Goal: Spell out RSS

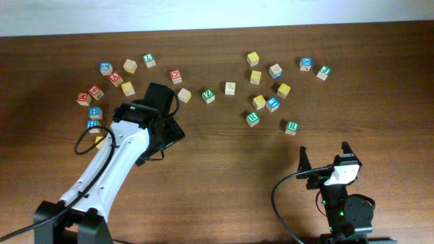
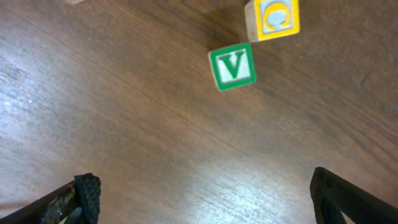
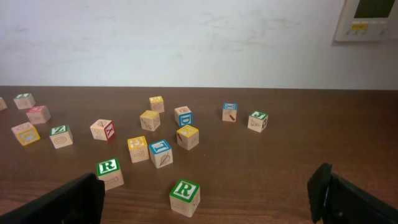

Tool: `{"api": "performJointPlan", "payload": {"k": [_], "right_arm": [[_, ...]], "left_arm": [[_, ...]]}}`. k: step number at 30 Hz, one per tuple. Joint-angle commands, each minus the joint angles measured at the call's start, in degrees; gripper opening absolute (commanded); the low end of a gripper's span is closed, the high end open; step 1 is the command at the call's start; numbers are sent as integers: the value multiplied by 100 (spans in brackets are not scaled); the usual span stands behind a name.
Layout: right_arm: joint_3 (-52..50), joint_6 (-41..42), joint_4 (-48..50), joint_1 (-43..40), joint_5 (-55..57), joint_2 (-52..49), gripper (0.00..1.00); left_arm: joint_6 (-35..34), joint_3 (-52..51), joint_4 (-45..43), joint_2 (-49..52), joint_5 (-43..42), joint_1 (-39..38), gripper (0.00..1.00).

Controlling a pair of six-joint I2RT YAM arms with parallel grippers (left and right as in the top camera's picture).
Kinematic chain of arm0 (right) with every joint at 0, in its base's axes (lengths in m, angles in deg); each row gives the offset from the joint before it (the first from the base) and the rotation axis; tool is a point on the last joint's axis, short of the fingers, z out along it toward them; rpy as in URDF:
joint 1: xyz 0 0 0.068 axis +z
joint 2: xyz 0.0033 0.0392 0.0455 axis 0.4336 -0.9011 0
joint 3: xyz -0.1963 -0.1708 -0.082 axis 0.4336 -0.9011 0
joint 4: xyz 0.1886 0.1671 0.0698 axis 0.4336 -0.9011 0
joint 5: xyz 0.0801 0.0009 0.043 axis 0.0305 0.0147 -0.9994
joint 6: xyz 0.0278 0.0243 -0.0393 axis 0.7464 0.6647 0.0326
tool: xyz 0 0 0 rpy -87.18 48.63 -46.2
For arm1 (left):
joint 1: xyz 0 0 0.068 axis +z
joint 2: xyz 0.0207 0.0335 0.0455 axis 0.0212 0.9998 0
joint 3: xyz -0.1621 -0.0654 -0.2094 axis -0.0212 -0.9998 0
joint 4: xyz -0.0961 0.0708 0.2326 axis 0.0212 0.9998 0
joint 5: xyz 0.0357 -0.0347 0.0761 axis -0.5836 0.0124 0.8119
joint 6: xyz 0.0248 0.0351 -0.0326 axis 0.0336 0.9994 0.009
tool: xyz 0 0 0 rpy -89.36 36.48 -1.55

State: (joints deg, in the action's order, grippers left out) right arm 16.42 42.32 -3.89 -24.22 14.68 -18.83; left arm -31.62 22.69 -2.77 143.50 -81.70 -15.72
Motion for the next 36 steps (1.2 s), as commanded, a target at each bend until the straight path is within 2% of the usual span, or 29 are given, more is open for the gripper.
{"api": "performJointPlan", "payload": {"k": [1,10,25,36], "right_arm": [[-31,20,-28,-37,48,44,98],[-31,20,-28,-37,50,42,98],[-31,20,-28,-37,50,42,98],[-31,20,-28,-37,50,42,98]], "left_arm": [[-131,-17,-267,20,144,-17,99],[-131,-17,-977,203,166,-17,99],[-136,-94,-734,579,-9,-17,99],[-133,-177,-1165,586,162,-17,99]]}}
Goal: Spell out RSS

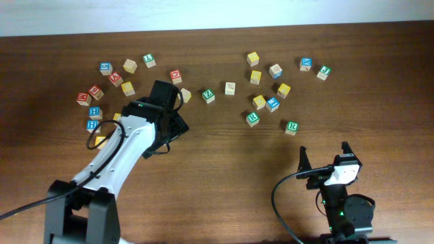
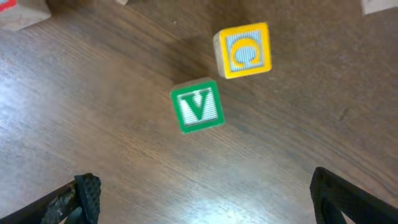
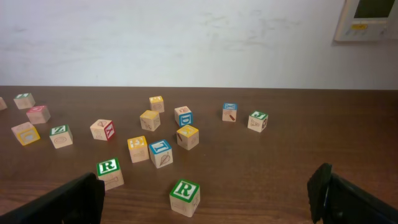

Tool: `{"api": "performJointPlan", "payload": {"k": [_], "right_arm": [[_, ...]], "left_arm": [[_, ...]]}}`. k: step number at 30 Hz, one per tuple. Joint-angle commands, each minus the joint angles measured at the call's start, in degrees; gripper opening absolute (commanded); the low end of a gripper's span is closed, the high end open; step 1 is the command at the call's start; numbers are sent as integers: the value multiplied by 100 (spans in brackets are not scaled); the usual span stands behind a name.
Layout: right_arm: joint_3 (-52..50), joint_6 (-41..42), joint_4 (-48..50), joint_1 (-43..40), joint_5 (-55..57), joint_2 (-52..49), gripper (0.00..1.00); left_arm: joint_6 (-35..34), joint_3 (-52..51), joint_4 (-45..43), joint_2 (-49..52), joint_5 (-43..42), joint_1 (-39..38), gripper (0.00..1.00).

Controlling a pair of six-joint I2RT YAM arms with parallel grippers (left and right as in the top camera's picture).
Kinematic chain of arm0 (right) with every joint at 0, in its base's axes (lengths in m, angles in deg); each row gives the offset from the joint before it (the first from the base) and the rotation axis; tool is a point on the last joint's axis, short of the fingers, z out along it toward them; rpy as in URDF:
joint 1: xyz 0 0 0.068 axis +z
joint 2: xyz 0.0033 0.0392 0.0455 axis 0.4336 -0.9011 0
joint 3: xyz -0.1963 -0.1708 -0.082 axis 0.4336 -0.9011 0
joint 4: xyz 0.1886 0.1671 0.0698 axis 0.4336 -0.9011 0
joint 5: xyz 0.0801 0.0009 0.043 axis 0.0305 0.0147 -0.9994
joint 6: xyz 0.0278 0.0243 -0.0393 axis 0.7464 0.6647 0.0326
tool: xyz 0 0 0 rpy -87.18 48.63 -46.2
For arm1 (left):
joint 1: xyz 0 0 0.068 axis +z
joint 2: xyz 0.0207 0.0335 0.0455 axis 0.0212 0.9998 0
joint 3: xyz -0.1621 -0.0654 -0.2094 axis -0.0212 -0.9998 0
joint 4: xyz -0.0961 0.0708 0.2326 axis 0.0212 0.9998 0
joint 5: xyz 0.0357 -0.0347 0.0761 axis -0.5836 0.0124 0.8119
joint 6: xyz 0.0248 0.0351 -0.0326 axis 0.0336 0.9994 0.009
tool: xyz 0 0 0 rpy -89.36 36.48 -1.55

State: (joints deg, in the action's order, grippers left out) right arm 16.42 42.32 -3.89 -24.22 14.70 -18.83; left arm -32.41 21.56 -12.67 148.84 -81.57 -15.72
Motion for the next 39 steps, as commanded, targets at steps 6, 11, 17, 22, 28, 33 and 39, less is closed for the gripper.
{"api": "performJointPlan", "payload": {"k": [6,11,17,22,28,33,39], "right_arm": [[-31,20,-31,-37,46,42,98],[-31,20,-28,-37,46,44,98],[-31,20,-28,-37,48,42,98],[-31,20,-28,-37,46,42,98],[-31,20,-28,-37,48,44,98],[-31,20,-28,-37,48,44,98],[-31,20,-28,-37,48,42,98]], "left_arm": [[0,-55,-570,50,538,-15,99],[2288,315,-800,50,15,-17,99],[3790,2044,83,52,-334,-17,99],[4111,3077,568,52,-520,-17,99],[4107,3080,612,234,284,17,99],[3847,3034,739,704,273,315,99],[2964,3032,739,1137,-313,848,99]]}}
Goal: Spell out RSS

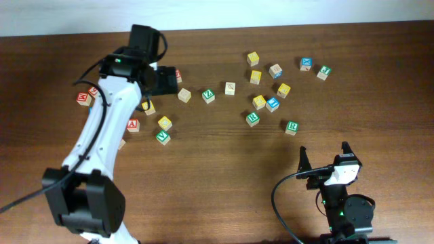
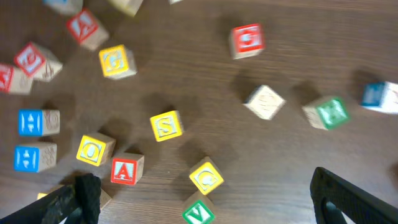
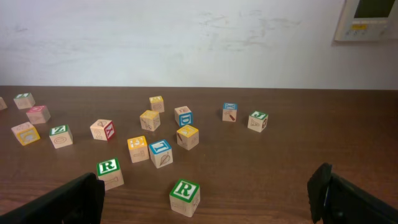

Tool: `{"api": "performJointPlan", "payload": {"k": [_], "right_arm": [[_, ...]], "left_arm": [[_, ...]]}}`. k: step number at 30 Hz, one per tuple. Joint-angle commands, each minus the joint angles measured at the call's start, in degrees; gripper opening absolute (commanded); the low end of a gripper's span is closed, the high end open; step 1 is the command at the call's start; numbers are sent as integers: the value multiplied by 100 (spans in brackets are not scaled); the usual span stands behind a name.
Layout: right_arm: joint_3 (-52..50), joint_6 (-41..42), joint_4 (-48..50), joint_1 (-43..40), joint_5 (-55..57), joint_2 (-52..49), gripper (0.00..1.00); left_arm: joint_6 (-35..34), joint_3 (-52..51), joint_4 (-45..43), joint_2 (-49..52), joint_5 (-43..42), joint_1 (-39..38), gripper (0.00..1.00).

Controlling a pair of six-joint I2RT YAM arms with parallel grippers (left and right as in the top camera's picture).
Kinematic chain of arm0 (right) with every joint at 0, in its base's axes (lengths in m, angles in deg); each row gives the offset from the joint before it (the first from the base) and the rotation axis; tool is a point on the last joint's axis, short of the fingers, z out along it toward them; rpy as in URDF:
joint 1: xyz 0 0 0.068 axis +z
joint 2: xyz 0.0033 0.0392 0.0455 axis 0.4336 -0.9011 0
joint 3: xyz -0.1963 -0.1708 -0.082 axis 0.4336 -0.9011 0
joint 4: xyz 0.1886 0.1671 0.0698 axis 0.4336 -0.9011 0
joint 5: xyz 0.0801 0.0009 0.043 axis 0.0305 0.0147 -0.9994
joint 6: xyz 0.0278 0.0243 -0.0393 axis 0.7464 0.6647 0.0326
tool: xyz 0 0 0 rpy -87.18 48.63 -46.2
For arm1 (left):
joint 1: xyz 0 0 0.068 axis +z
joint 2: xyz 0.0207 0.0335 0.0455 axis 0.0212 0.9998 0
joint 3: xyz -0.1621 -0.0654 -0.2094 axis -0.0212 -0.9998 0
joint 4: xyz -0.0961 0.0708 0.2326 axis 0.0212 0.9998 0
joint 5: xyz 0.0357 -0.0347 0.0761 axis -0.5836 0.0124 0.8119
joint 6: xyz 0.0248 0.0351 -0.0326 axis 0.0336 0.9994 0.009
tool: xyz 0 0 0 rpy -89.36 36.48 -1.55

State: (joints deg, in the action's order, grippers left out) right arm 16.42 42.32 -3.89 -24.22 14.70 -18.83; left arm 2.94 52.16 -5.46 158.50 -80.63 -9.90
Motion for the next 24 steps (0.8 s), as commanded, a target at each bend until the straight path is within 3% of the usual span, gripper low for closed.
{"api": "performJointPlan", "payload": {"k": [1,6,15,24], "right_arm": [[-31,20,-28,-37,48,42,98],[-31,20,-28,-37,48,42,98],[-31,20,-28,-37,46,42,98],[-31,20,-28,-37,48,42,98]], "left_arm": [[-595,-28,20,238,-715,323,99],[-592,-37,131,518,-1351,295,99],[-588,-37,400,1134,-1318,-151,99],[-581,-4,501,1137,-802,-42,99]]}}
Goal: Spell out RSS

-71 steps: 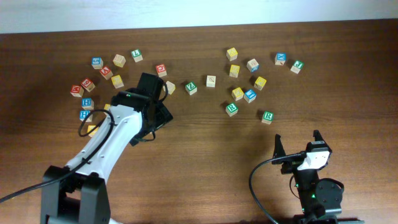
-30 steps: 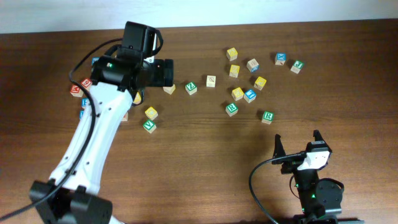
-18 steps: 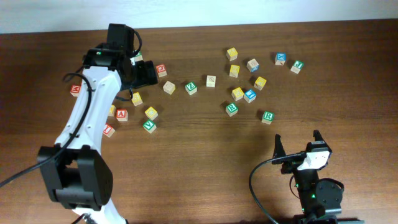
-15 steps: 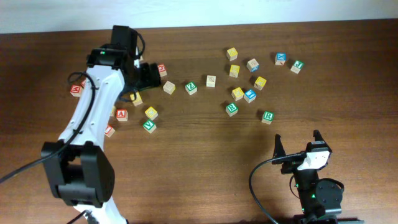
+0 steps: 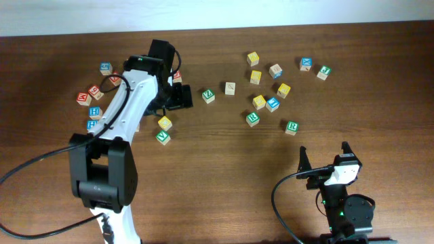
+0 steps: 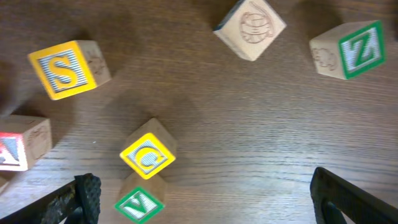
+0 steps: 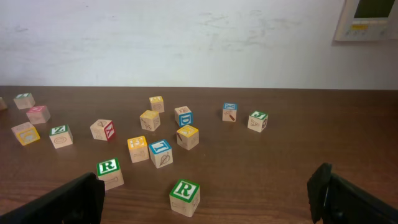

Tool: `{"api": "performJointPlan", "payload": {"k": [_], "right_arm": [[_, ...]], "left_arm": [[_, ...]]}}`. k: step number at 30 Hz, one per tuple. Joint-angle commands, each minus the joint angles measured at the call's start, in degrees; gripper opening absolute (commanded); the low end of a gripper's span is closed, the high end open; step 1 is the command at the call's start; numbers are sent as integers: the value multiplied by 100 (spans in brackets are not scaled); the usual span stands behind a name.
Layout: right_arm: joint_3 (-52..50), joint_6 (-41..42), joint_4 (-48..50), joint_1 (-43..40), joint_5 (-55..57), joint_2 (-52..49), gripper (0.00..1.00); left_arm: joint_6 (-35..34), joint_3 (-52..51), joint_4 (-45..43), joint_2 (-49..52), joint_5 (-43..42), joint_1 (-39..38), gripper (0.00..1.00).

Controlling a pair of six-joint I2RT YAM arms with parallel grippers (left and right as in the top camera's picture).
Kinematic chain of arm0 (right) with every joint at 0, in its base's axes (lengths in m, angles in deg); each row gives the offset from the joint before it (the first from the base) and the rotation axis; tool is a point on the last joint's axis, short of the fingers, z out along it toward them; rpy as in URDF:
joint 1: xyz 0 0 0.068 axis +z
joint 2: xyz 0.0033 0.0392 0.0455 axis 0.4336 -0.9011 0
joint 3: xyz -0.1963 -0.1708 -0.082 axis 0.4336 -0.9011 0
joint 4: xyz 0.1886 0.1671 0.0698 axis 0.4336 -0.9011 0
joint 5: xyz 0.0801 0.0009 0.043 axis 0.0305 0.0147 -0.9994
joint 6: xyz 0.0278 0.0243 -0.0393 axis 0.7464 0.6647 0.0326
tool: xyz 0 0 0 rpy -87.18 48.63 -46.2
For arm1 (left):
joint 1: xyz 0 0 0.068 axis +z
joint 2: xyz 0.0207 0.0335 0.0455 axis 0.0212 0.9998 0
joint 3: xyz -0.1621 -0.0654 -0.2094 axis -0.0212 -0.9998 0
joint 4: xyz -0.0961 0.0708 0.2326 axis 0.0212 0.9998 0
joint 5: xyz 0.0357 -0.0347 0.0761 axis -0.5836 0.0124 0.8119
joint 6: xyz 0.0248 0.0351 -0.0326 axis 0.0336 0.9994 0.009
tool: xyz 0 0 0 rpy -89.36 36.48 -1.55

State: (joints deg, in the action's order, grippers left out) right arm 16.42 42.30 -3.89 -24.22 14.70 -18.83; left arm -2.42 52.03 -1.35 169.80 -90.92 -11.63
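Observation:
My left gripper (image 6: 208, 200) hangs open over the left group of blocks, nothing between its fingers. The yellow S block (image 6: 65, 68) lies up and to the left of it in the left wrist view. Two green R blocks (image 7: 185, 196) (image 7: 109, 171) stand just ahead of my open right gripper (image 7: 205, 205); overhead they show right of centre (image 5: 252, 118) (image 5: 291, 127). Overhead, the left gripper (image 5: 178, 98) is by the left cluster and the right gripper (image 5: 324, 157) rests near the front right. I see no second S.
Under the left gripper lie a yellow block (image 6: 148, 155), a green V block (image 6: 140, 205), a red A block (image 6: 18, 143), a plain block (image 6: 250, 20) and a green Z block (image 6: 351, 50). Several more blocks are scattered across the back of the table (image 5: 224, 176).
My left gripper has come down and moved right from high over the back left cluster; S, the yellow block and V now look much larger. The right arm has not moved.
My left gripper was open low over the green V and a yellow block at the first two moments. Then it stood high over the back left cluster with S in view. Now it is lower, near S. The right gripper stayed open and still.

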Motion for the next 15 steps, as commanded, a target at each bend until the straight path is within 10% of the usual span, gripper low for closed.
{"api": "performJointPlan", "payload": {"k": [1,15], "right_arm": [[-31,22,-28,-37,48,44,98],[-31,22,-28,-37,48,44,98]], "left_arm": [[26,50,107,-9,221,192,99],[46,468,1451,-555,225,1670,99]]}}
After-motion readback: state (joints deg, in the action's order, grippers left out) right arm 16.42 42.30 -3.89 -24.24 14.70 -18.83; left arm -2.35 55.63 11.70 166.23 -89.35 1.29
